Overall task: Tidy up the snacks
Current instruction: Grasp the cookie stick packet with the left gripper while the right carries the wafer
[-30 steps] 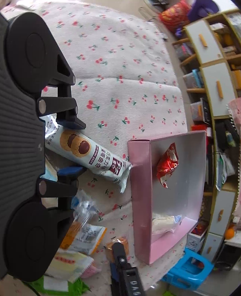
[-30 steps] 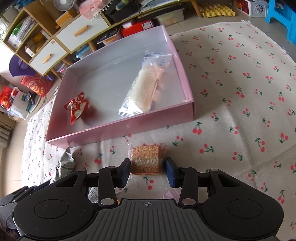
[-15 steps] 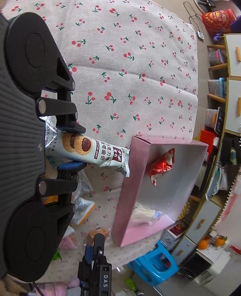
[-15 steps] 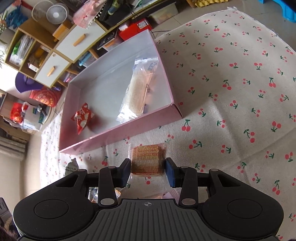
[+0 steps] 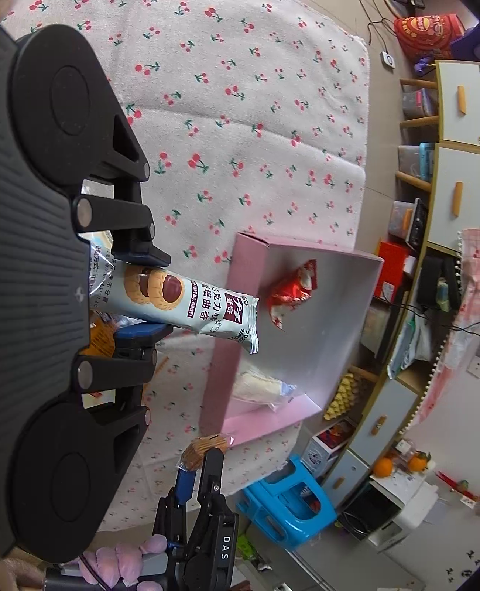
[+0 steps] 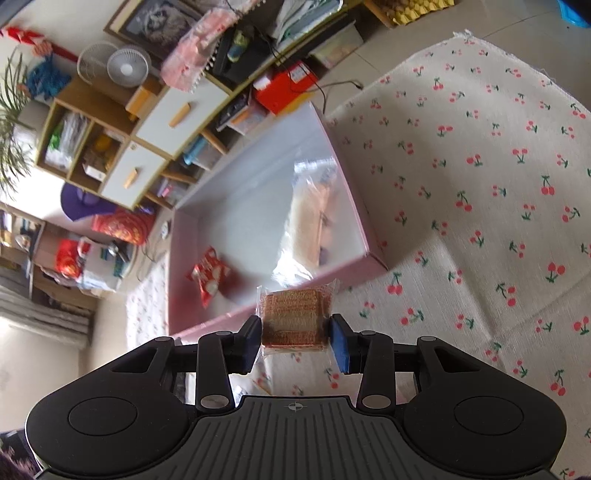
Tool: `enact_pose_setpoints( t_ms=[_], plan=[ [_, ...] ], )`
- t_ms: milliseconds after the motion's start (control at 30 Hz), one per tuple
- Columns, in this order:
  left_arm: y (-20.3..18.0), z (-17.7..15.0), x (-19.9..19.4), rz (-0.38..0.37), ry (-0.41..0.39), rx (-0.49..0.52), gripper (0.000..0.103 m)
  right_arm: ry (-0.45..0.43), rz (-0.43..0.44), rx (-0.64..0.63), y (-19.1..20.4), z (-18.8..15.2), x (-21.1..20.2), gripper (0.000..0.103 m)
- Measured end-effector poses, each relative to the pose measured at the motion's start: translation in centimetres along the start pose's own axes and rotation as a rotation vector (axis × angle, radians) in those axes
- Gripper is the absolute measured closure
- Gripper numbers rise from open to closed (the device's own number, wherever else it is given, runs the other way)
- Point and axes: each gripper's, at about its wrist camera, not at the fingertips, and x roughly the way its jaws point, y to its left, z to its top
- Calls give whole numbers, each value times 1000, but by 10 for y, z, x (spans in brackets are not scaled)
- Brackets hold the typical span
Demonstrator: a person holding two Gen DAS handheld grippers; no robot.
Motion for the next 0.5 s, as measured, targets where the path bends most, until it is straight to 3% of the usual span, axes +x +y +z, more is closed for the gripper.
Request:
enact_pose_setpoints(
  t_ms=[500],
  plan=[
    [-33, 43, 31, 26, -66, 15, 74, -127, 99, 86, -30, 34, 6, 64]
  ],
)
